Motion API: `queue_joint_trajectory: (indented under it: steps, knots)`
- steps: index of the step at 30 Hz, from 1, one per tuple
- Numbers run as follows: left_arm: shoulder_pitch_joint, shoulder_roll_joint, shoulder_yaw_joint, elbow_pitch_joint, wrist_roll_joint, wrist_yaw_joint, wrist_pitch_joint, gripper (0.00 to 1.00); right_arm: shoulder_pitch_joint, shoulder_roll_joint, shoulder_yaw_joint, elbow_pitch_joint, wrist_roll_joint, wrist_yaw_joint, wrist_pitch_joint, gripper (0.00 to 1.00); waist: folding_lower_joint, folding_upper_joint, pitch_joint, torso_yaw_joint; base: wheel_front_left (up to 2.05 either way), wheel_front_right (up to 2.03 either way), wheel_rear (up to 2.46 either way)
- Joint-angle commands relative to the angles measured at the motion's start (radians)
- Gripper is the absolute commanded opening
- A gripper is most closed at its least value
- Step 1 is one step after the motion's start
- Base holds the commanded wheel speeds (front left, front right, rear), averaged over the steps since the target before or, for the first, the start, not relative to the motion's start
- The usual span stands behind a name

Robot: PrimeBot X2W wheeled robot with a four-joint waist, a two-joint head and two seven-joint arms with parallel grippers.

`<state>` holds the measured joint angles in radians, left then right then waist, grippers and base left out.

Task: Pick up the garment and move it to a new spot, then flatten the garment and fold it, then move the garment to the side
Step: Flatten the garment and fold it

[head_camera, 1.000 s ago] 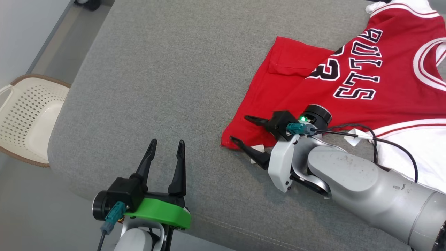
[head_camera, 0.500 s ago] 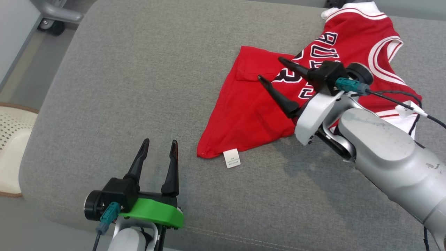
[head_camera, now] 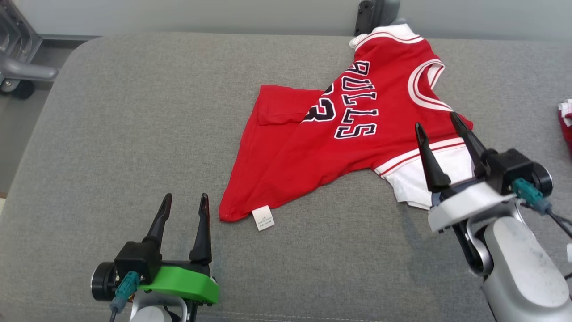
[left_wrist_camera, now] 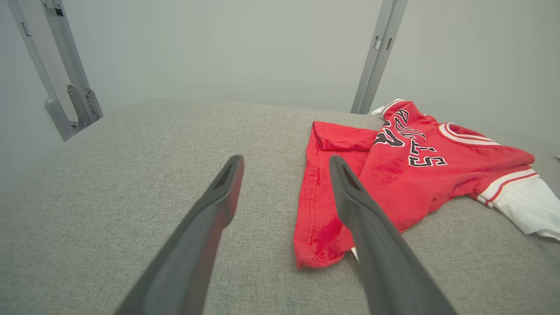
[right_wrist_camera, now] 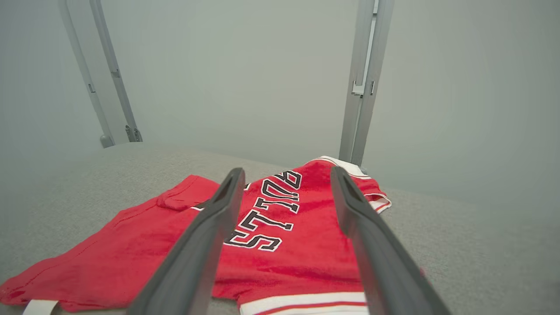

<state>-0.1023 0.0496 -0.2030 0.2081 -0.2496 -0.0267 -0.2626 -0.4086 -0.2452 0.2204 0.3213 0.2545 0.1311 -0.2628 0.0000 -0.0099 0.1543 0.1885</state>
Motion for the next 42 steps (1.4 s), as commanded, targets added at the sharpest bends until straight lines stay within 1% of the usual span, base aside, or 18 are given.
queue_joint_trajectory:
  steps: [1, 5, 9, 15, 23, 28, 42]
  knots:
    - [0.023, 0.002, 0.012, 0.006, 0.007, -0.003, -0.002, 1.0, 0.06, 0.024, -0.042, -0.036, -0.036, -0.001, -0.003, 1.0, 0.0, 0.0099, -0.042, -0.037, 0.0, 0.0, 0.0]
    - [0.052, 0.002, 0.039, 0.014, 0.015, -0.007, -0.002, 1.0, 0.19, 0.102, -0.131, -0.12, -0.096, -0.001, -0.003, 1.0, 0.0, 0.0099, -0.071, -0.053, 0.0, 0.0, 0.0]
    - [0.077, 0.002, 0.06, 0.018, 0.019, -0.012, -0.002, 1.0, 0.281, 0.145, -0.175, -0.167, -0.112, -0.001, -0.003, 1.0, 0.0, 0.0099, -0.097, -0.064, 0.0, 0.0, 0.0]
    - [0.103, 0.002, 0.082, 0.02, 0.025, -0.016, -0.002, 1.0, 0.365, 0.183, -0.236, -0.199, -0.108, -0.001, -0.003, 1.0, 0.0, 0.0099, -0.127, -0.081, 0.0, 0.0, 0.0]
    - [0.108, 0.002, 0.086, 0.023, 0.032, -0.025, -0.002, 1.0, 0.418, 0.193, -0.249, -0.211, -0.105, -0.001, -0.003, 1.0, 0.0, 0.0099, -0.15, -0.102, 0.0, 0.0, 0.0]
    - [0.109, 0.002, 0.09, 0.025, 0.033, -0.027, -0.002, 1.0, 0.443, 0.194, -0.244, -0.207, -0.078, -0.001, -0.003, 1.0, 0.0, 0.0099, -0.164, -0.118, 0.0, 0.0, 0.0]
    - [0.102, 0.002, 0.109, 0.042, 0.035, -0.031, -0.002, 1.0, 0.422, 0.194, -0.227, -0.178, -0.054, -0.001, -0.003, 1.0, 0.0, 0.0099, -0.172, -0.141, 0.0, 0.0, 0.0]
